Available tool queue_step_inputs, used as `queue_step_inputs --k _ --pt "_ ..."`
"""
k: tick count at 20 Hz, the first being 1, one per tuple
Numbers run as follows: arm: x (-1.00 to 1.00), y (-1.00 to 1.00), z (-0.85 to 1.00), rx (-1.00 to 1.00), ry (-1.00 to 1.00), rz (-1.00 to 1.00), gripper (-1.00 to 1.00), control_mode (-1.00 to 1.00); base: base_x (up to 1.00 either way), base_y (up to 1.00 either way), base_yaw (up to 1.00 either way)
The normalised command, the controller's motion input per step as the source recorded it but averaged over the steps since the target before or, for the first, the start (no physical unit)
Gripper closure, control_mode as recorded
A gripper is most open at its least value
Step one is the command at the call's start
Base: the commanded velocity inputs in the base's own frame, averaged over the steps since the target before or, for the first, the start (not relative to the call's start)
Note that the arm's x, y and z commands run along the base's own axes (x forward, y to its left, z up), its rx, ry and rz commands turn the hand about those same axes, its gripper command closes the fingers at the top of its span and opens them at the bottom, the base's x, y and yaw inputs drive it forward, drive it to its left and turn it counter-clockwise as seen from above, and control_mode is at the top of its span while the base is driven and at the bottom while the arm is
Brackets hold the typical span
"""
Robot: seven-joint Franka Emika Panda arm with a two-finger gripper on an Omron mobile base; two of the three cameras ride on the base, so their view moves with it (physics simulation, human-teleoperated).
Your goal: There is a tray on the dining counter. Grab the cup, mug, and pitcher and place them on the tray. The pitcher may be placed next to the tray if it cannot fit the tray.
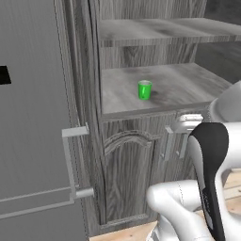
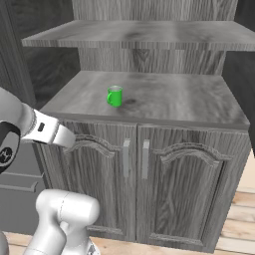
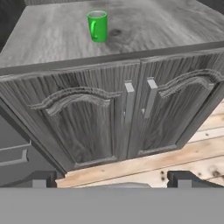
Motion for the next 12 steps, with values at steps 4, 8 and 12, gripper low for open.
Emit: queue_step_inputs --k 4,8,12 --pt "0.03 0.0 0.09 -0.05 -0.14 0.01 -1.0 -1.0 0.0 0.0 0.0" --pt "0.31 0.0 0.02 0.0 -0.08 0.02 -1.0 -1.0 0.0 0.0 0.0" --pt "0.47 0.0 0.0 0.0 -0.01 0.01 -1.0 -1.0 0.0 0.0 0.0"
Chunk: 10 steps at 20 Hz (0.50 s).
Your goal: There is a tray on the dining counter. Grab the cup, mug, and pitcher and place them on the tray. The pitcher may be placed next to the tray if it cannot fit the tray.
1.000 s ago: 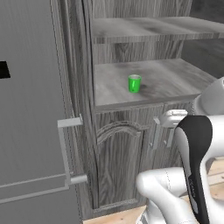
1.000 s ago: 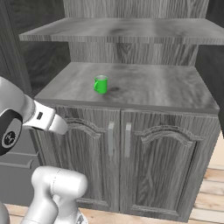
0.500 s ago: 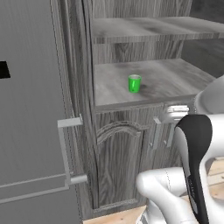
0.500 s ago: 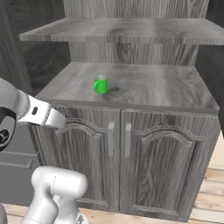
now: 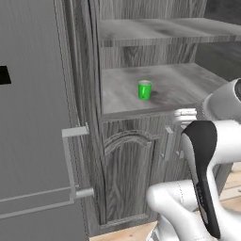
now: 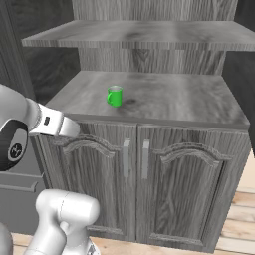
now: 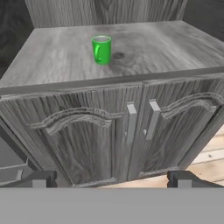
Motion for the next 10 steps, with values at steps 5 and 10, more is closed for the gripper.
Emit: queue_step_inputs --k 5,10 --pt "0.43 0.0 0.0 0.0 0.0 0.0 -1.0 -1.0 0.0 0.0 0.0" --pt "0.41 0.0 0.0 0.0 0.0 0.0 -1.0 -1.0 0.0 0.0 0.0"
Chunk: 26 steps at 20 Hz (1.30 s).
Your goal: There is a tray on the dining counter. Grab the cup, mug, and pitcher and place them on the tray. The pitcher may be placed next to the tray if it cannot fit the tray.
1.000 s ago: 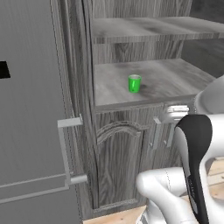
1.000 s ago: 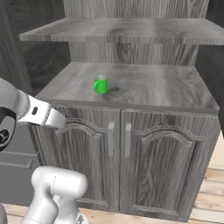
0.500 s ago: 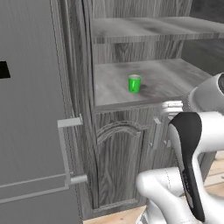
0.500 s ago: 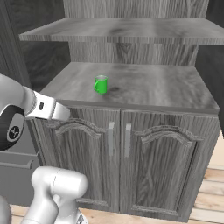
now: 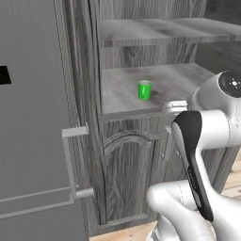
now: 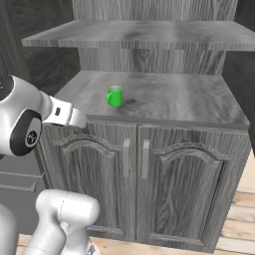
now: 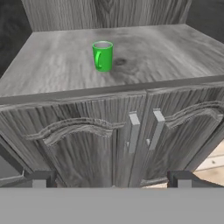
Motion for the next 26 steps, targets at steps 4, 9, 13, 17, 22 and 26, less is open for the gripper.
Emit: queue_step_inputs --k 4,9,13,17,22,26 --pt "0.43 0.0 0.0 0.0 0.0 0.0 -1.0 -1.0 0.0 0.0 0.0" --pt "0.42 0.0 0.0 0.0 0.0 0.0 -1.0 -1.0 0.0 0.0 0.0" --pt "0.42 0.0 0.0 0.0 0.0 0.0 -1.0 -1.0 0.0 0.0 0.0" --pt "0.43 0.0 -0.01 0.0 0.0 0.0 -1.0 -1.0 0.0 0.0 0.0" --pt "0.45 0.0 -0.08 0.0 0.0 0.0 -1.0 -1.0 0.0 0.0 0.0" --pt "0.44 0.0 -0.14 0.0 0.0 0.0 -1.0 -1.0 0.0 0.0 0.0"
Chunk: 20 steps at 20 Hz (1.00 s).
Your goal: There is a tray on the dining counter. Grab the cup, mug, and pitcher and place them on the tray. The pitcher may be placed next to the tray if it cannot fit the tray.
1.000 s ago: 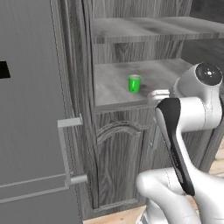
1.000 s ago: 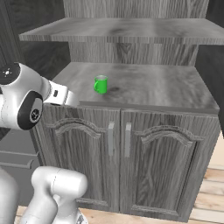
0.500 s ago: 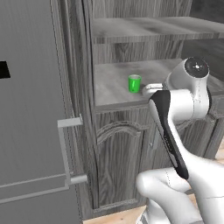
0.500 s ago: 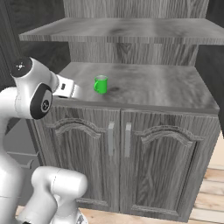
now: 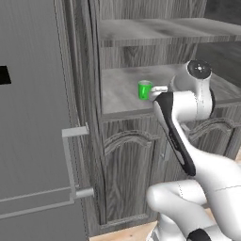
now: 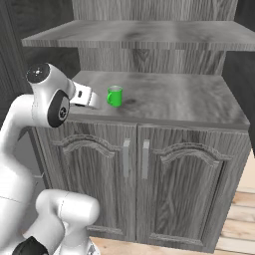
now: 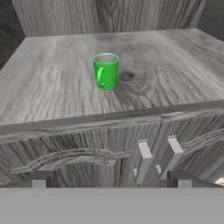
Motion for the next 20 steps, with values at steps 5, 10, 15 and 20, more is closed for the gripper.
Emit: queue_step_inputs --k 5,10,15,20 --pt "0.36 0.0 -0.05 0.0 0.0 0.0 -1.0 -1.0 0.0 0.0 0.0" --pt "0.31 0.0 -0.21 0.0 0.0 0.0 -1.0 -1.0 0.0 0.0 0.0" --pt "0.31 0.0 -0.3 0.0 0.0 0.0 -1.0 -1.0 0.0 0.0 0.0" --pt "0.33 0.0 -0.12 0.0 0.0 0.0 -1.0 -1.0 0.0 0.0 0.0"
